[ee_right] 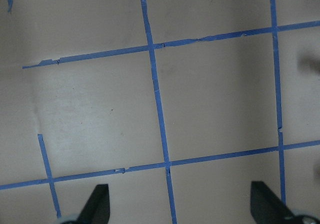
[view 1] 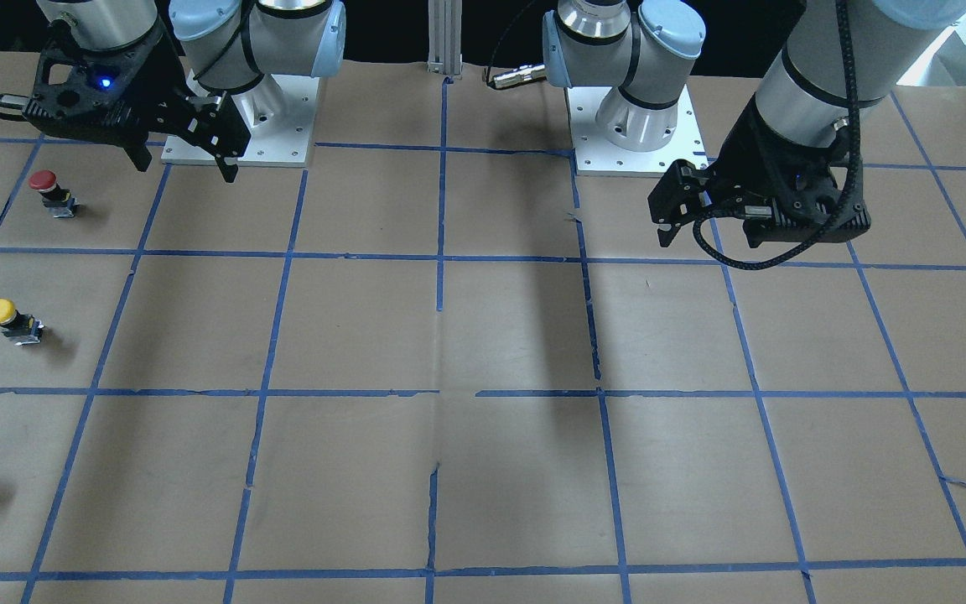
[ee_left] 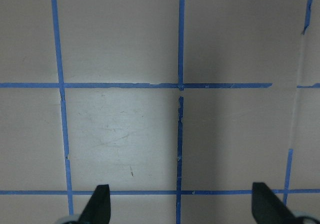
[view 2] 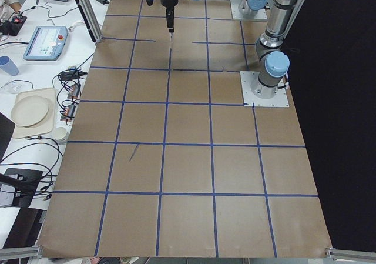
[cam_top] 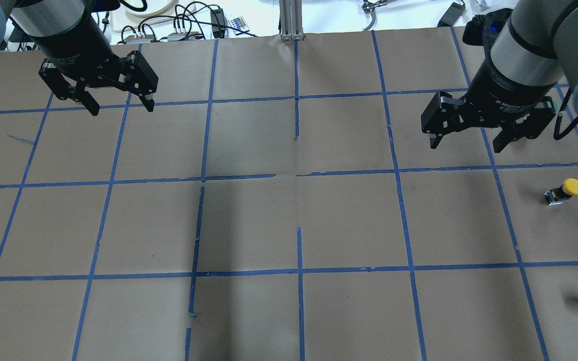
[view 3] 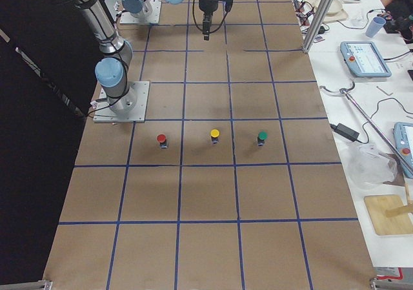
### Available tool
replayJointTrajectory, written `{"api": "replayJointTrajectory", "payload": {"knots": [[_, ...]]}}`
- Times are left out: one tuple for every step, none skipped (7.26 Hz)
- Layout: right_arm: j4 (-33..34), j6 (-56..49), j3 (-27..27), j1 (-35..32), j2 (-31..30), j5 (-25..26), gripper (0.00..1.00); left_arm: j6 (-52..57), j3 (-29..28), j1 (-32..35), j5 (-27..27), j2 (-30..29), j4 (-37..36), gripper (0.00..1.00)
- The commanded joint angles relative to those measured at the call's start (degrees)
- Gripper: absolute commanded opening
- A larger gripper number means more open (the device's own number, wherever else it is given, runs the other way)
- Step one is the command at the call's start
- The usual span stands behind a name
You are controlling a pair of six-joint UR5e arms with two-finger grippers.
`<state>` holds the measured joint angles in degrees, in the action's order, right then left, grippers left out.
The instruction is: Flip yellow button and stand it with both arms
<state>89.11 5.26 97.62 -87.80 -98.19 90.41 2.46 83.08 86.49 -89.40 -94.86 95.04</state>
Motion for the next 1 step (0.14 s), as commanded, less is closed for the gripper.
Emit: {"api": "replayJointTrajectory", "payload": {"knots": [[0.53, -0.07, 0.03, 0.00, 0.01, -0.06, 1.00, 0.00, -0.02, 0.00, -0.07, 0.03, -0.03, 1.00]]}}
